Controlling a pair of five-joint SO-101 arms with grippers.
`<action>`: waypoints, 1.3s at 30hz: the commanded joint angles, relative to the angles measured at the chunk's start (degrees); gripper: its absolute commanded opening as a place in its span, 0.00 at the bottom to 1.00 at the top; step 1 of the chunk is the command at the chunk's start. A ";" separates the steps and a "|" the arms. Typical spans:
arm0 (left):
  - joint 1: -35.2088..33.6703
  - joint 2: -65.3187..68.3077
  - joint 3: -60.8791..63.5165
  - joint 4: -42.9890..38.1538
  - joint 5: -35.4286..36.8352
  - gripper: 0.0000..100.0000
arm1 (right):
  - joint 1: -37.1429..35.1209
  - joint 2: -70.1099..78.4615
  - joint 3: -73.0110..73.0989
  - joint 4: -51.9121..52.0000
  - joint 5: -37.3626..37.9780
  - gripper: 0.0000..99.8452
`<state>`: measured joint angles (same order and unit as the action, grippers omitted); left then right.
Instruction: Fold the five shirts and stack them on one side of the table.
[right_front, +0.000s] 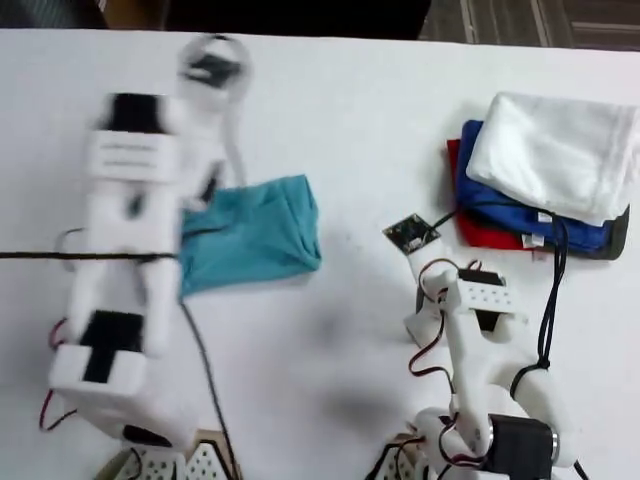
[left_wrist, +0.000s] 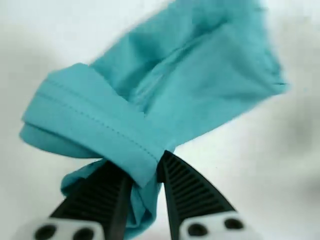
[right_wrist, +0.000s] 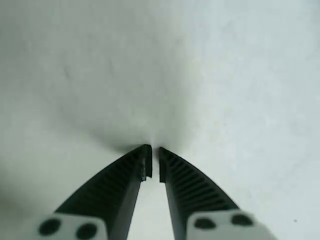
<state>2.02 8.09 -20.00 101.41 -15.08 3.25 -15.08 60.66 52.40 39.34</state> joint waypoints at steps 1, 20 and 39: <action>8.18 2.46 -5.85 -0.53 1.14 0.03 | 0.92 -0.22 0.44 -1.89 0.44 0.06; 7.38 30.07 -31.87 0.62 -0.70 0.22 | 0.92 -0.31 0.70 -1.98 0.44 0.06; -43.25 8.26 -11.91 -1.32 -10.55 0.02 | -17.01 0.40 -31.47 17.19 -11.08 0.02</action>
<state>-32.88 20.22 -36.09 101.23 -23.60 -5.45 -14.46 42.81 64.00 32.92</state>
